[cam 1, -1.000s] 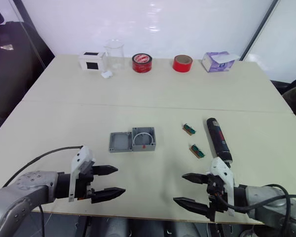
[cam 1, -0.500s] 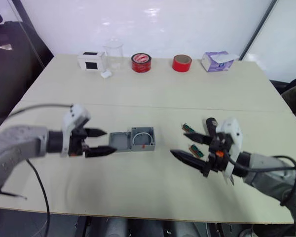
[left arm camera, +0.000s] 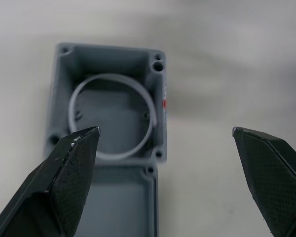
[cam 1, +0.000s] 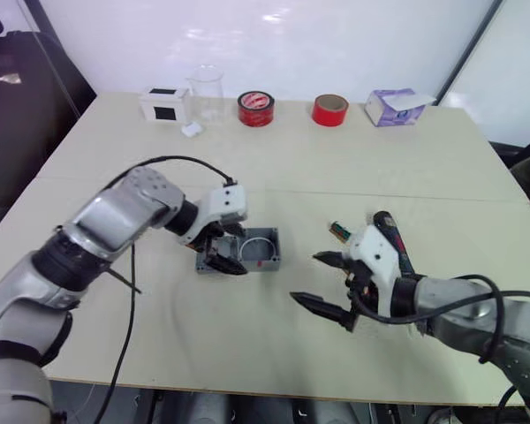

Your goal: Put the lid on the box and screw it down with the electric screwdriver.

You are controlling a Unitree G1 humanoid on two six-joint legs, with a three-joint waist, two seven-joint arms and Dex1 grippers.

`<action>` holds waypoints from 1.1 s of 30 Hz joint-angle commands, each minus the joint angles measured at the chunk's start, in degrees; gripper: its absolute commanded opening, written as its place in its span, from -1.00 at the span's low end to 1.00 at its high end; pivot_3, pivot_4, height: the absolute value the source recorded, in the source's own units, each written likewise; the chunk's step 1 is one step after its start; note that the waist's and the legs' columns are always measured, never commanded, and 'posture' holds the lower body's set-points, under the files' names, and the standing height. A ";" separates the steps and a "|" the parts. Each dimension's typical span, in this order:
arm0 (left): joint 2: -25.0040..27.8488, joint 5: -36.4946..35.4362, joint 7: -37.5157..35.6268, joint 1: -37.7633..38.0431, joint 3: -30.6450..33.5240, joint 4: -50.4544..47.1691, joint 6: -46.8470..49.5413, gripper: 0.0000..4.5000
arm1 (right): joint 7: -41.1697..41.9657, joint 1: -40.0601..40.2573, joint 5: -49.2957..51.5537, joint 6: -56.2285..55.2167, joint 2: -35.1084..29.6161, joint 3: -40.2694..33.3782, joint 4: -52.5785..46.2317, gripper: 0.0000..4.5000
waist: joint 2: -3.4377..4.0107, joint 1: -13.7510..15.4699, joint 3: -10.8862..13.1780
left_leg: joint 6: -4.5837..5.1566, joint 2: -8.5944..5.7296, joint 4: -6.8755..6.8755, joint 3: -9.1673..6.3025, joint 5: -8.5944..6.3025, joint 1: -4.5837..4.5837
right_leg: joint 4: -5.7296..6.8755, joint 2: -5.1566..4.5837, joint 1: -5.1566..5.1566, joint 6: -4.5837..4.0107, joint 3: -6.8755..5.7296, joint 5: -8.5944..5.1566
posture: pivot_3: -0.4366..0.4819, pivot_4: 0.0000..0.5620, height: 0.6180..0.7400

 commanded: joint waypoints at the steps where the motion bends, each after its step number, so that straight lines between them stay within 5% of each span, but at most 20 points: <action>1: -2.63 5.55 -2.15 -2.01 -3.32 2.48 -2.94 0.96 | -0.50 1.02 -1.78 -0.95 0.48 -0.32 -2.91 1.00 | 0.00 -0.14 0.00 | 0.00 0.00 0.03 -0.01 0.00 0.00 | 0.02 0.00 0.00 0.00 0.00 0.00 | -0.05 -0.47 1.00; 8: -8.63 11.61 -4.22 -3.63 -5.85 8.13 -5.64 0.96 | -3.45 3.23 -2.91 -0.75 2.78 -1.06 -5.02 1.00 | 0.00 0.01 0.00 | 0.01 0.02 0.08 -0.08 0.01 0.00 | 0.09 0.03 0.00 0.01 -0.01 0.00 | -0.05 -0.47 1.00; 18: -11.58 16.62 -6.74 -3.44 -5.24 11.57 -9.64 -0.93 | -6.37 5.22 -3.25 -0.69 4.06 -1.15 -6.35 1.00 | 0.00 -0.01 -0.01 | 0.01 0.03 0.11 -0.15 0.00 0.00 | 0.11 0.02 0.00 0.16 0.00 0.09 | -0.05 -0.47 1.00; 25: -12.98 18.68 -7.76 -3.39 -3.62 15.84 -17.33 -0.98 | -5.18 8.14 -0.42 -0.21 2.93 -3.27 -8.22 1.00 | 0.04 0.19 -0.08 | 0.13 0.04 0.39 -0.17 -0.06 -0.05 | 0.15 0.00 0.08 0.14 -0.04 0.08 | -0.05 -0.47 1.00; 30: -13.44 15.66 -16.76 -4.62 -0.90 20.02 -37.85 -0.98 | -2.97 12.10 7.70 -2.27 0.37 -11.30 -8.99 1.00 | 0.02 0.05 -0.06 | 0.26 0.06 0.68 -0.19 -0.15 -0.11 | 0.23 -0.03 0.12 0.05 -0.04 0.03 | -0.05 -0.47 1.00; 33: -10.07 10.37 -19.46 -6.00 -5.49 20.12 -47.11 -0.98 | -2.80 12.98 9.26 -2.78 -0.95 -12.80 -8.75 1.00 | 0.02 -0.05 -0.06 | 0.28 0.07 0.70 -0.19 -0.15 -0.11 | 0.23 -0.05 0.12 0.02 0.00 0.02 | -0.05 -0.47 1.00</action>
